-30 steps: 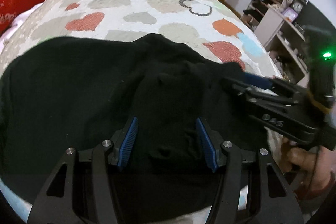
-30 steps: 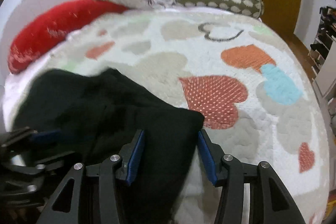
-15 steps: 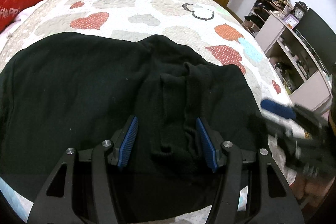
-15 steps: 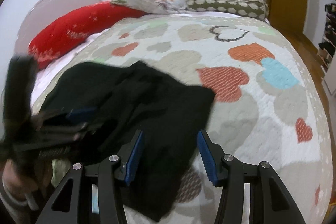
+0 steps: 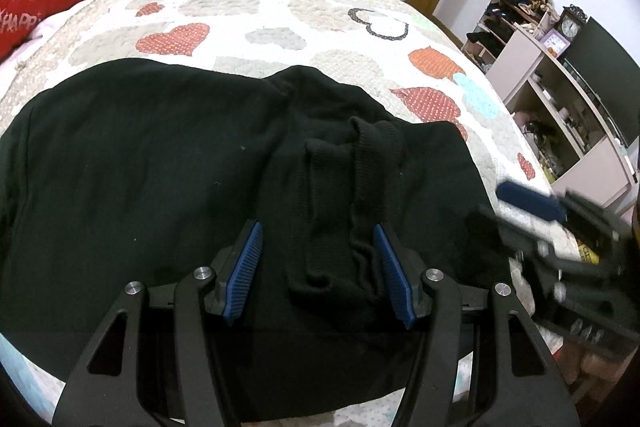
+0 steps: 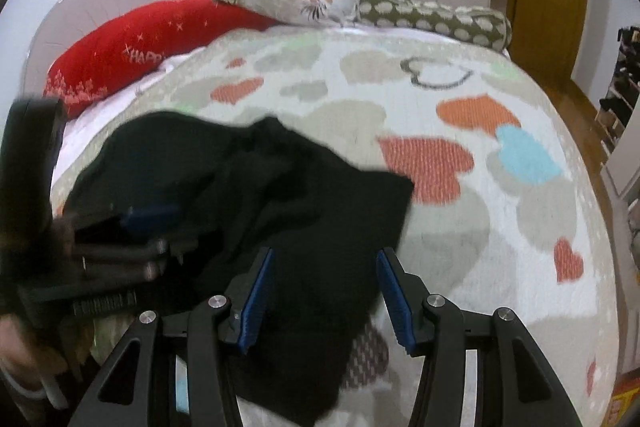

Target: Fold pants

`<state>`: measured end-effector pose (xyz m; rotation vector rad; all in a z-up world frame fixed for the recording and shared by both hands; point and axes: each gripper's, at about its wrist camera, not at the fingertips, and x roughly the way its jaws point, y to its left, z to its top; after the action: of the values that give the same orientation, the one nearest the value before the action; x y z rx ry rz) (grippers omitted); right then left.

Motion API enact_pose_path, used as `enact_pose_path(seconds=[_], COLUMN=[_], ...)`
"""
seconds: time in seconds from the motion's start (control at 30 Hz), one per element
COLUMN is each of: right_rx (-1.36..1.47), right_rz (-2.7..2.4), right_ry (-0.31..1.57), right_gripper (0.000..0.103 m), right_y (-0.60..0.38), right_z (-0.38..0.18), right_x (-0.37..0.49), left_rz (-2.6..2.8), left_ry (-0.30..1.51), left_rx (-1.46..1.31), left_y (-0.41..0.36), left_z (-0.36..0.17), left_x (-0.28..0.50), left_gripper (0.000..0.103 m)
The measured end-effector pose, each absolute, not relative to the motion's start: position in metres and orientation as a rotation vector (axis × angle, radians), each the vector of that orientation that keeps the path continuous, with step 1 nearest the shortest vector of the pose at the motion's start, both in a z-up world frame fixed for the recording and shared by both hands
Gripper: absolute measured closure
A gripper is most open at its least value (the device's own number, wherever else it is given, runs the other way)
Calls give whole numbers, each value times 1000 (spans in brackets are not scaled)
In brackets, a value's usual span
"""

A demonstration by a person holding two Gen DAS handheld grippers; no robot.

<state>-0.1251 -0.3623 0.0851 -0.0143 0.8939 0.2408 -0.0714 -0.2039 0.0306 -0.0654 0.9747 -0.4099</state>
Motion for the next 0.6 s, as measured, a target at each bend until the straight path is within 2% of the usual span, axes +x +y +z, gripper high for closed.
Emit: enact_pose_path(seconds=[0.37,0.6], right_rx=[-46,-25], right_rz=[255,248], right_ry=[968,969], right_gripper=[51,50], right_y=[-342,-347], right_z=[55,65], right_x=[-57,-63], left_rz=[-425,-418], left_ry=[967,959], left_rx=[-82,-75], left_y=[-201,-202], left_z=[28,29], left_x=[-68,-68], left_gripper=[45,45])
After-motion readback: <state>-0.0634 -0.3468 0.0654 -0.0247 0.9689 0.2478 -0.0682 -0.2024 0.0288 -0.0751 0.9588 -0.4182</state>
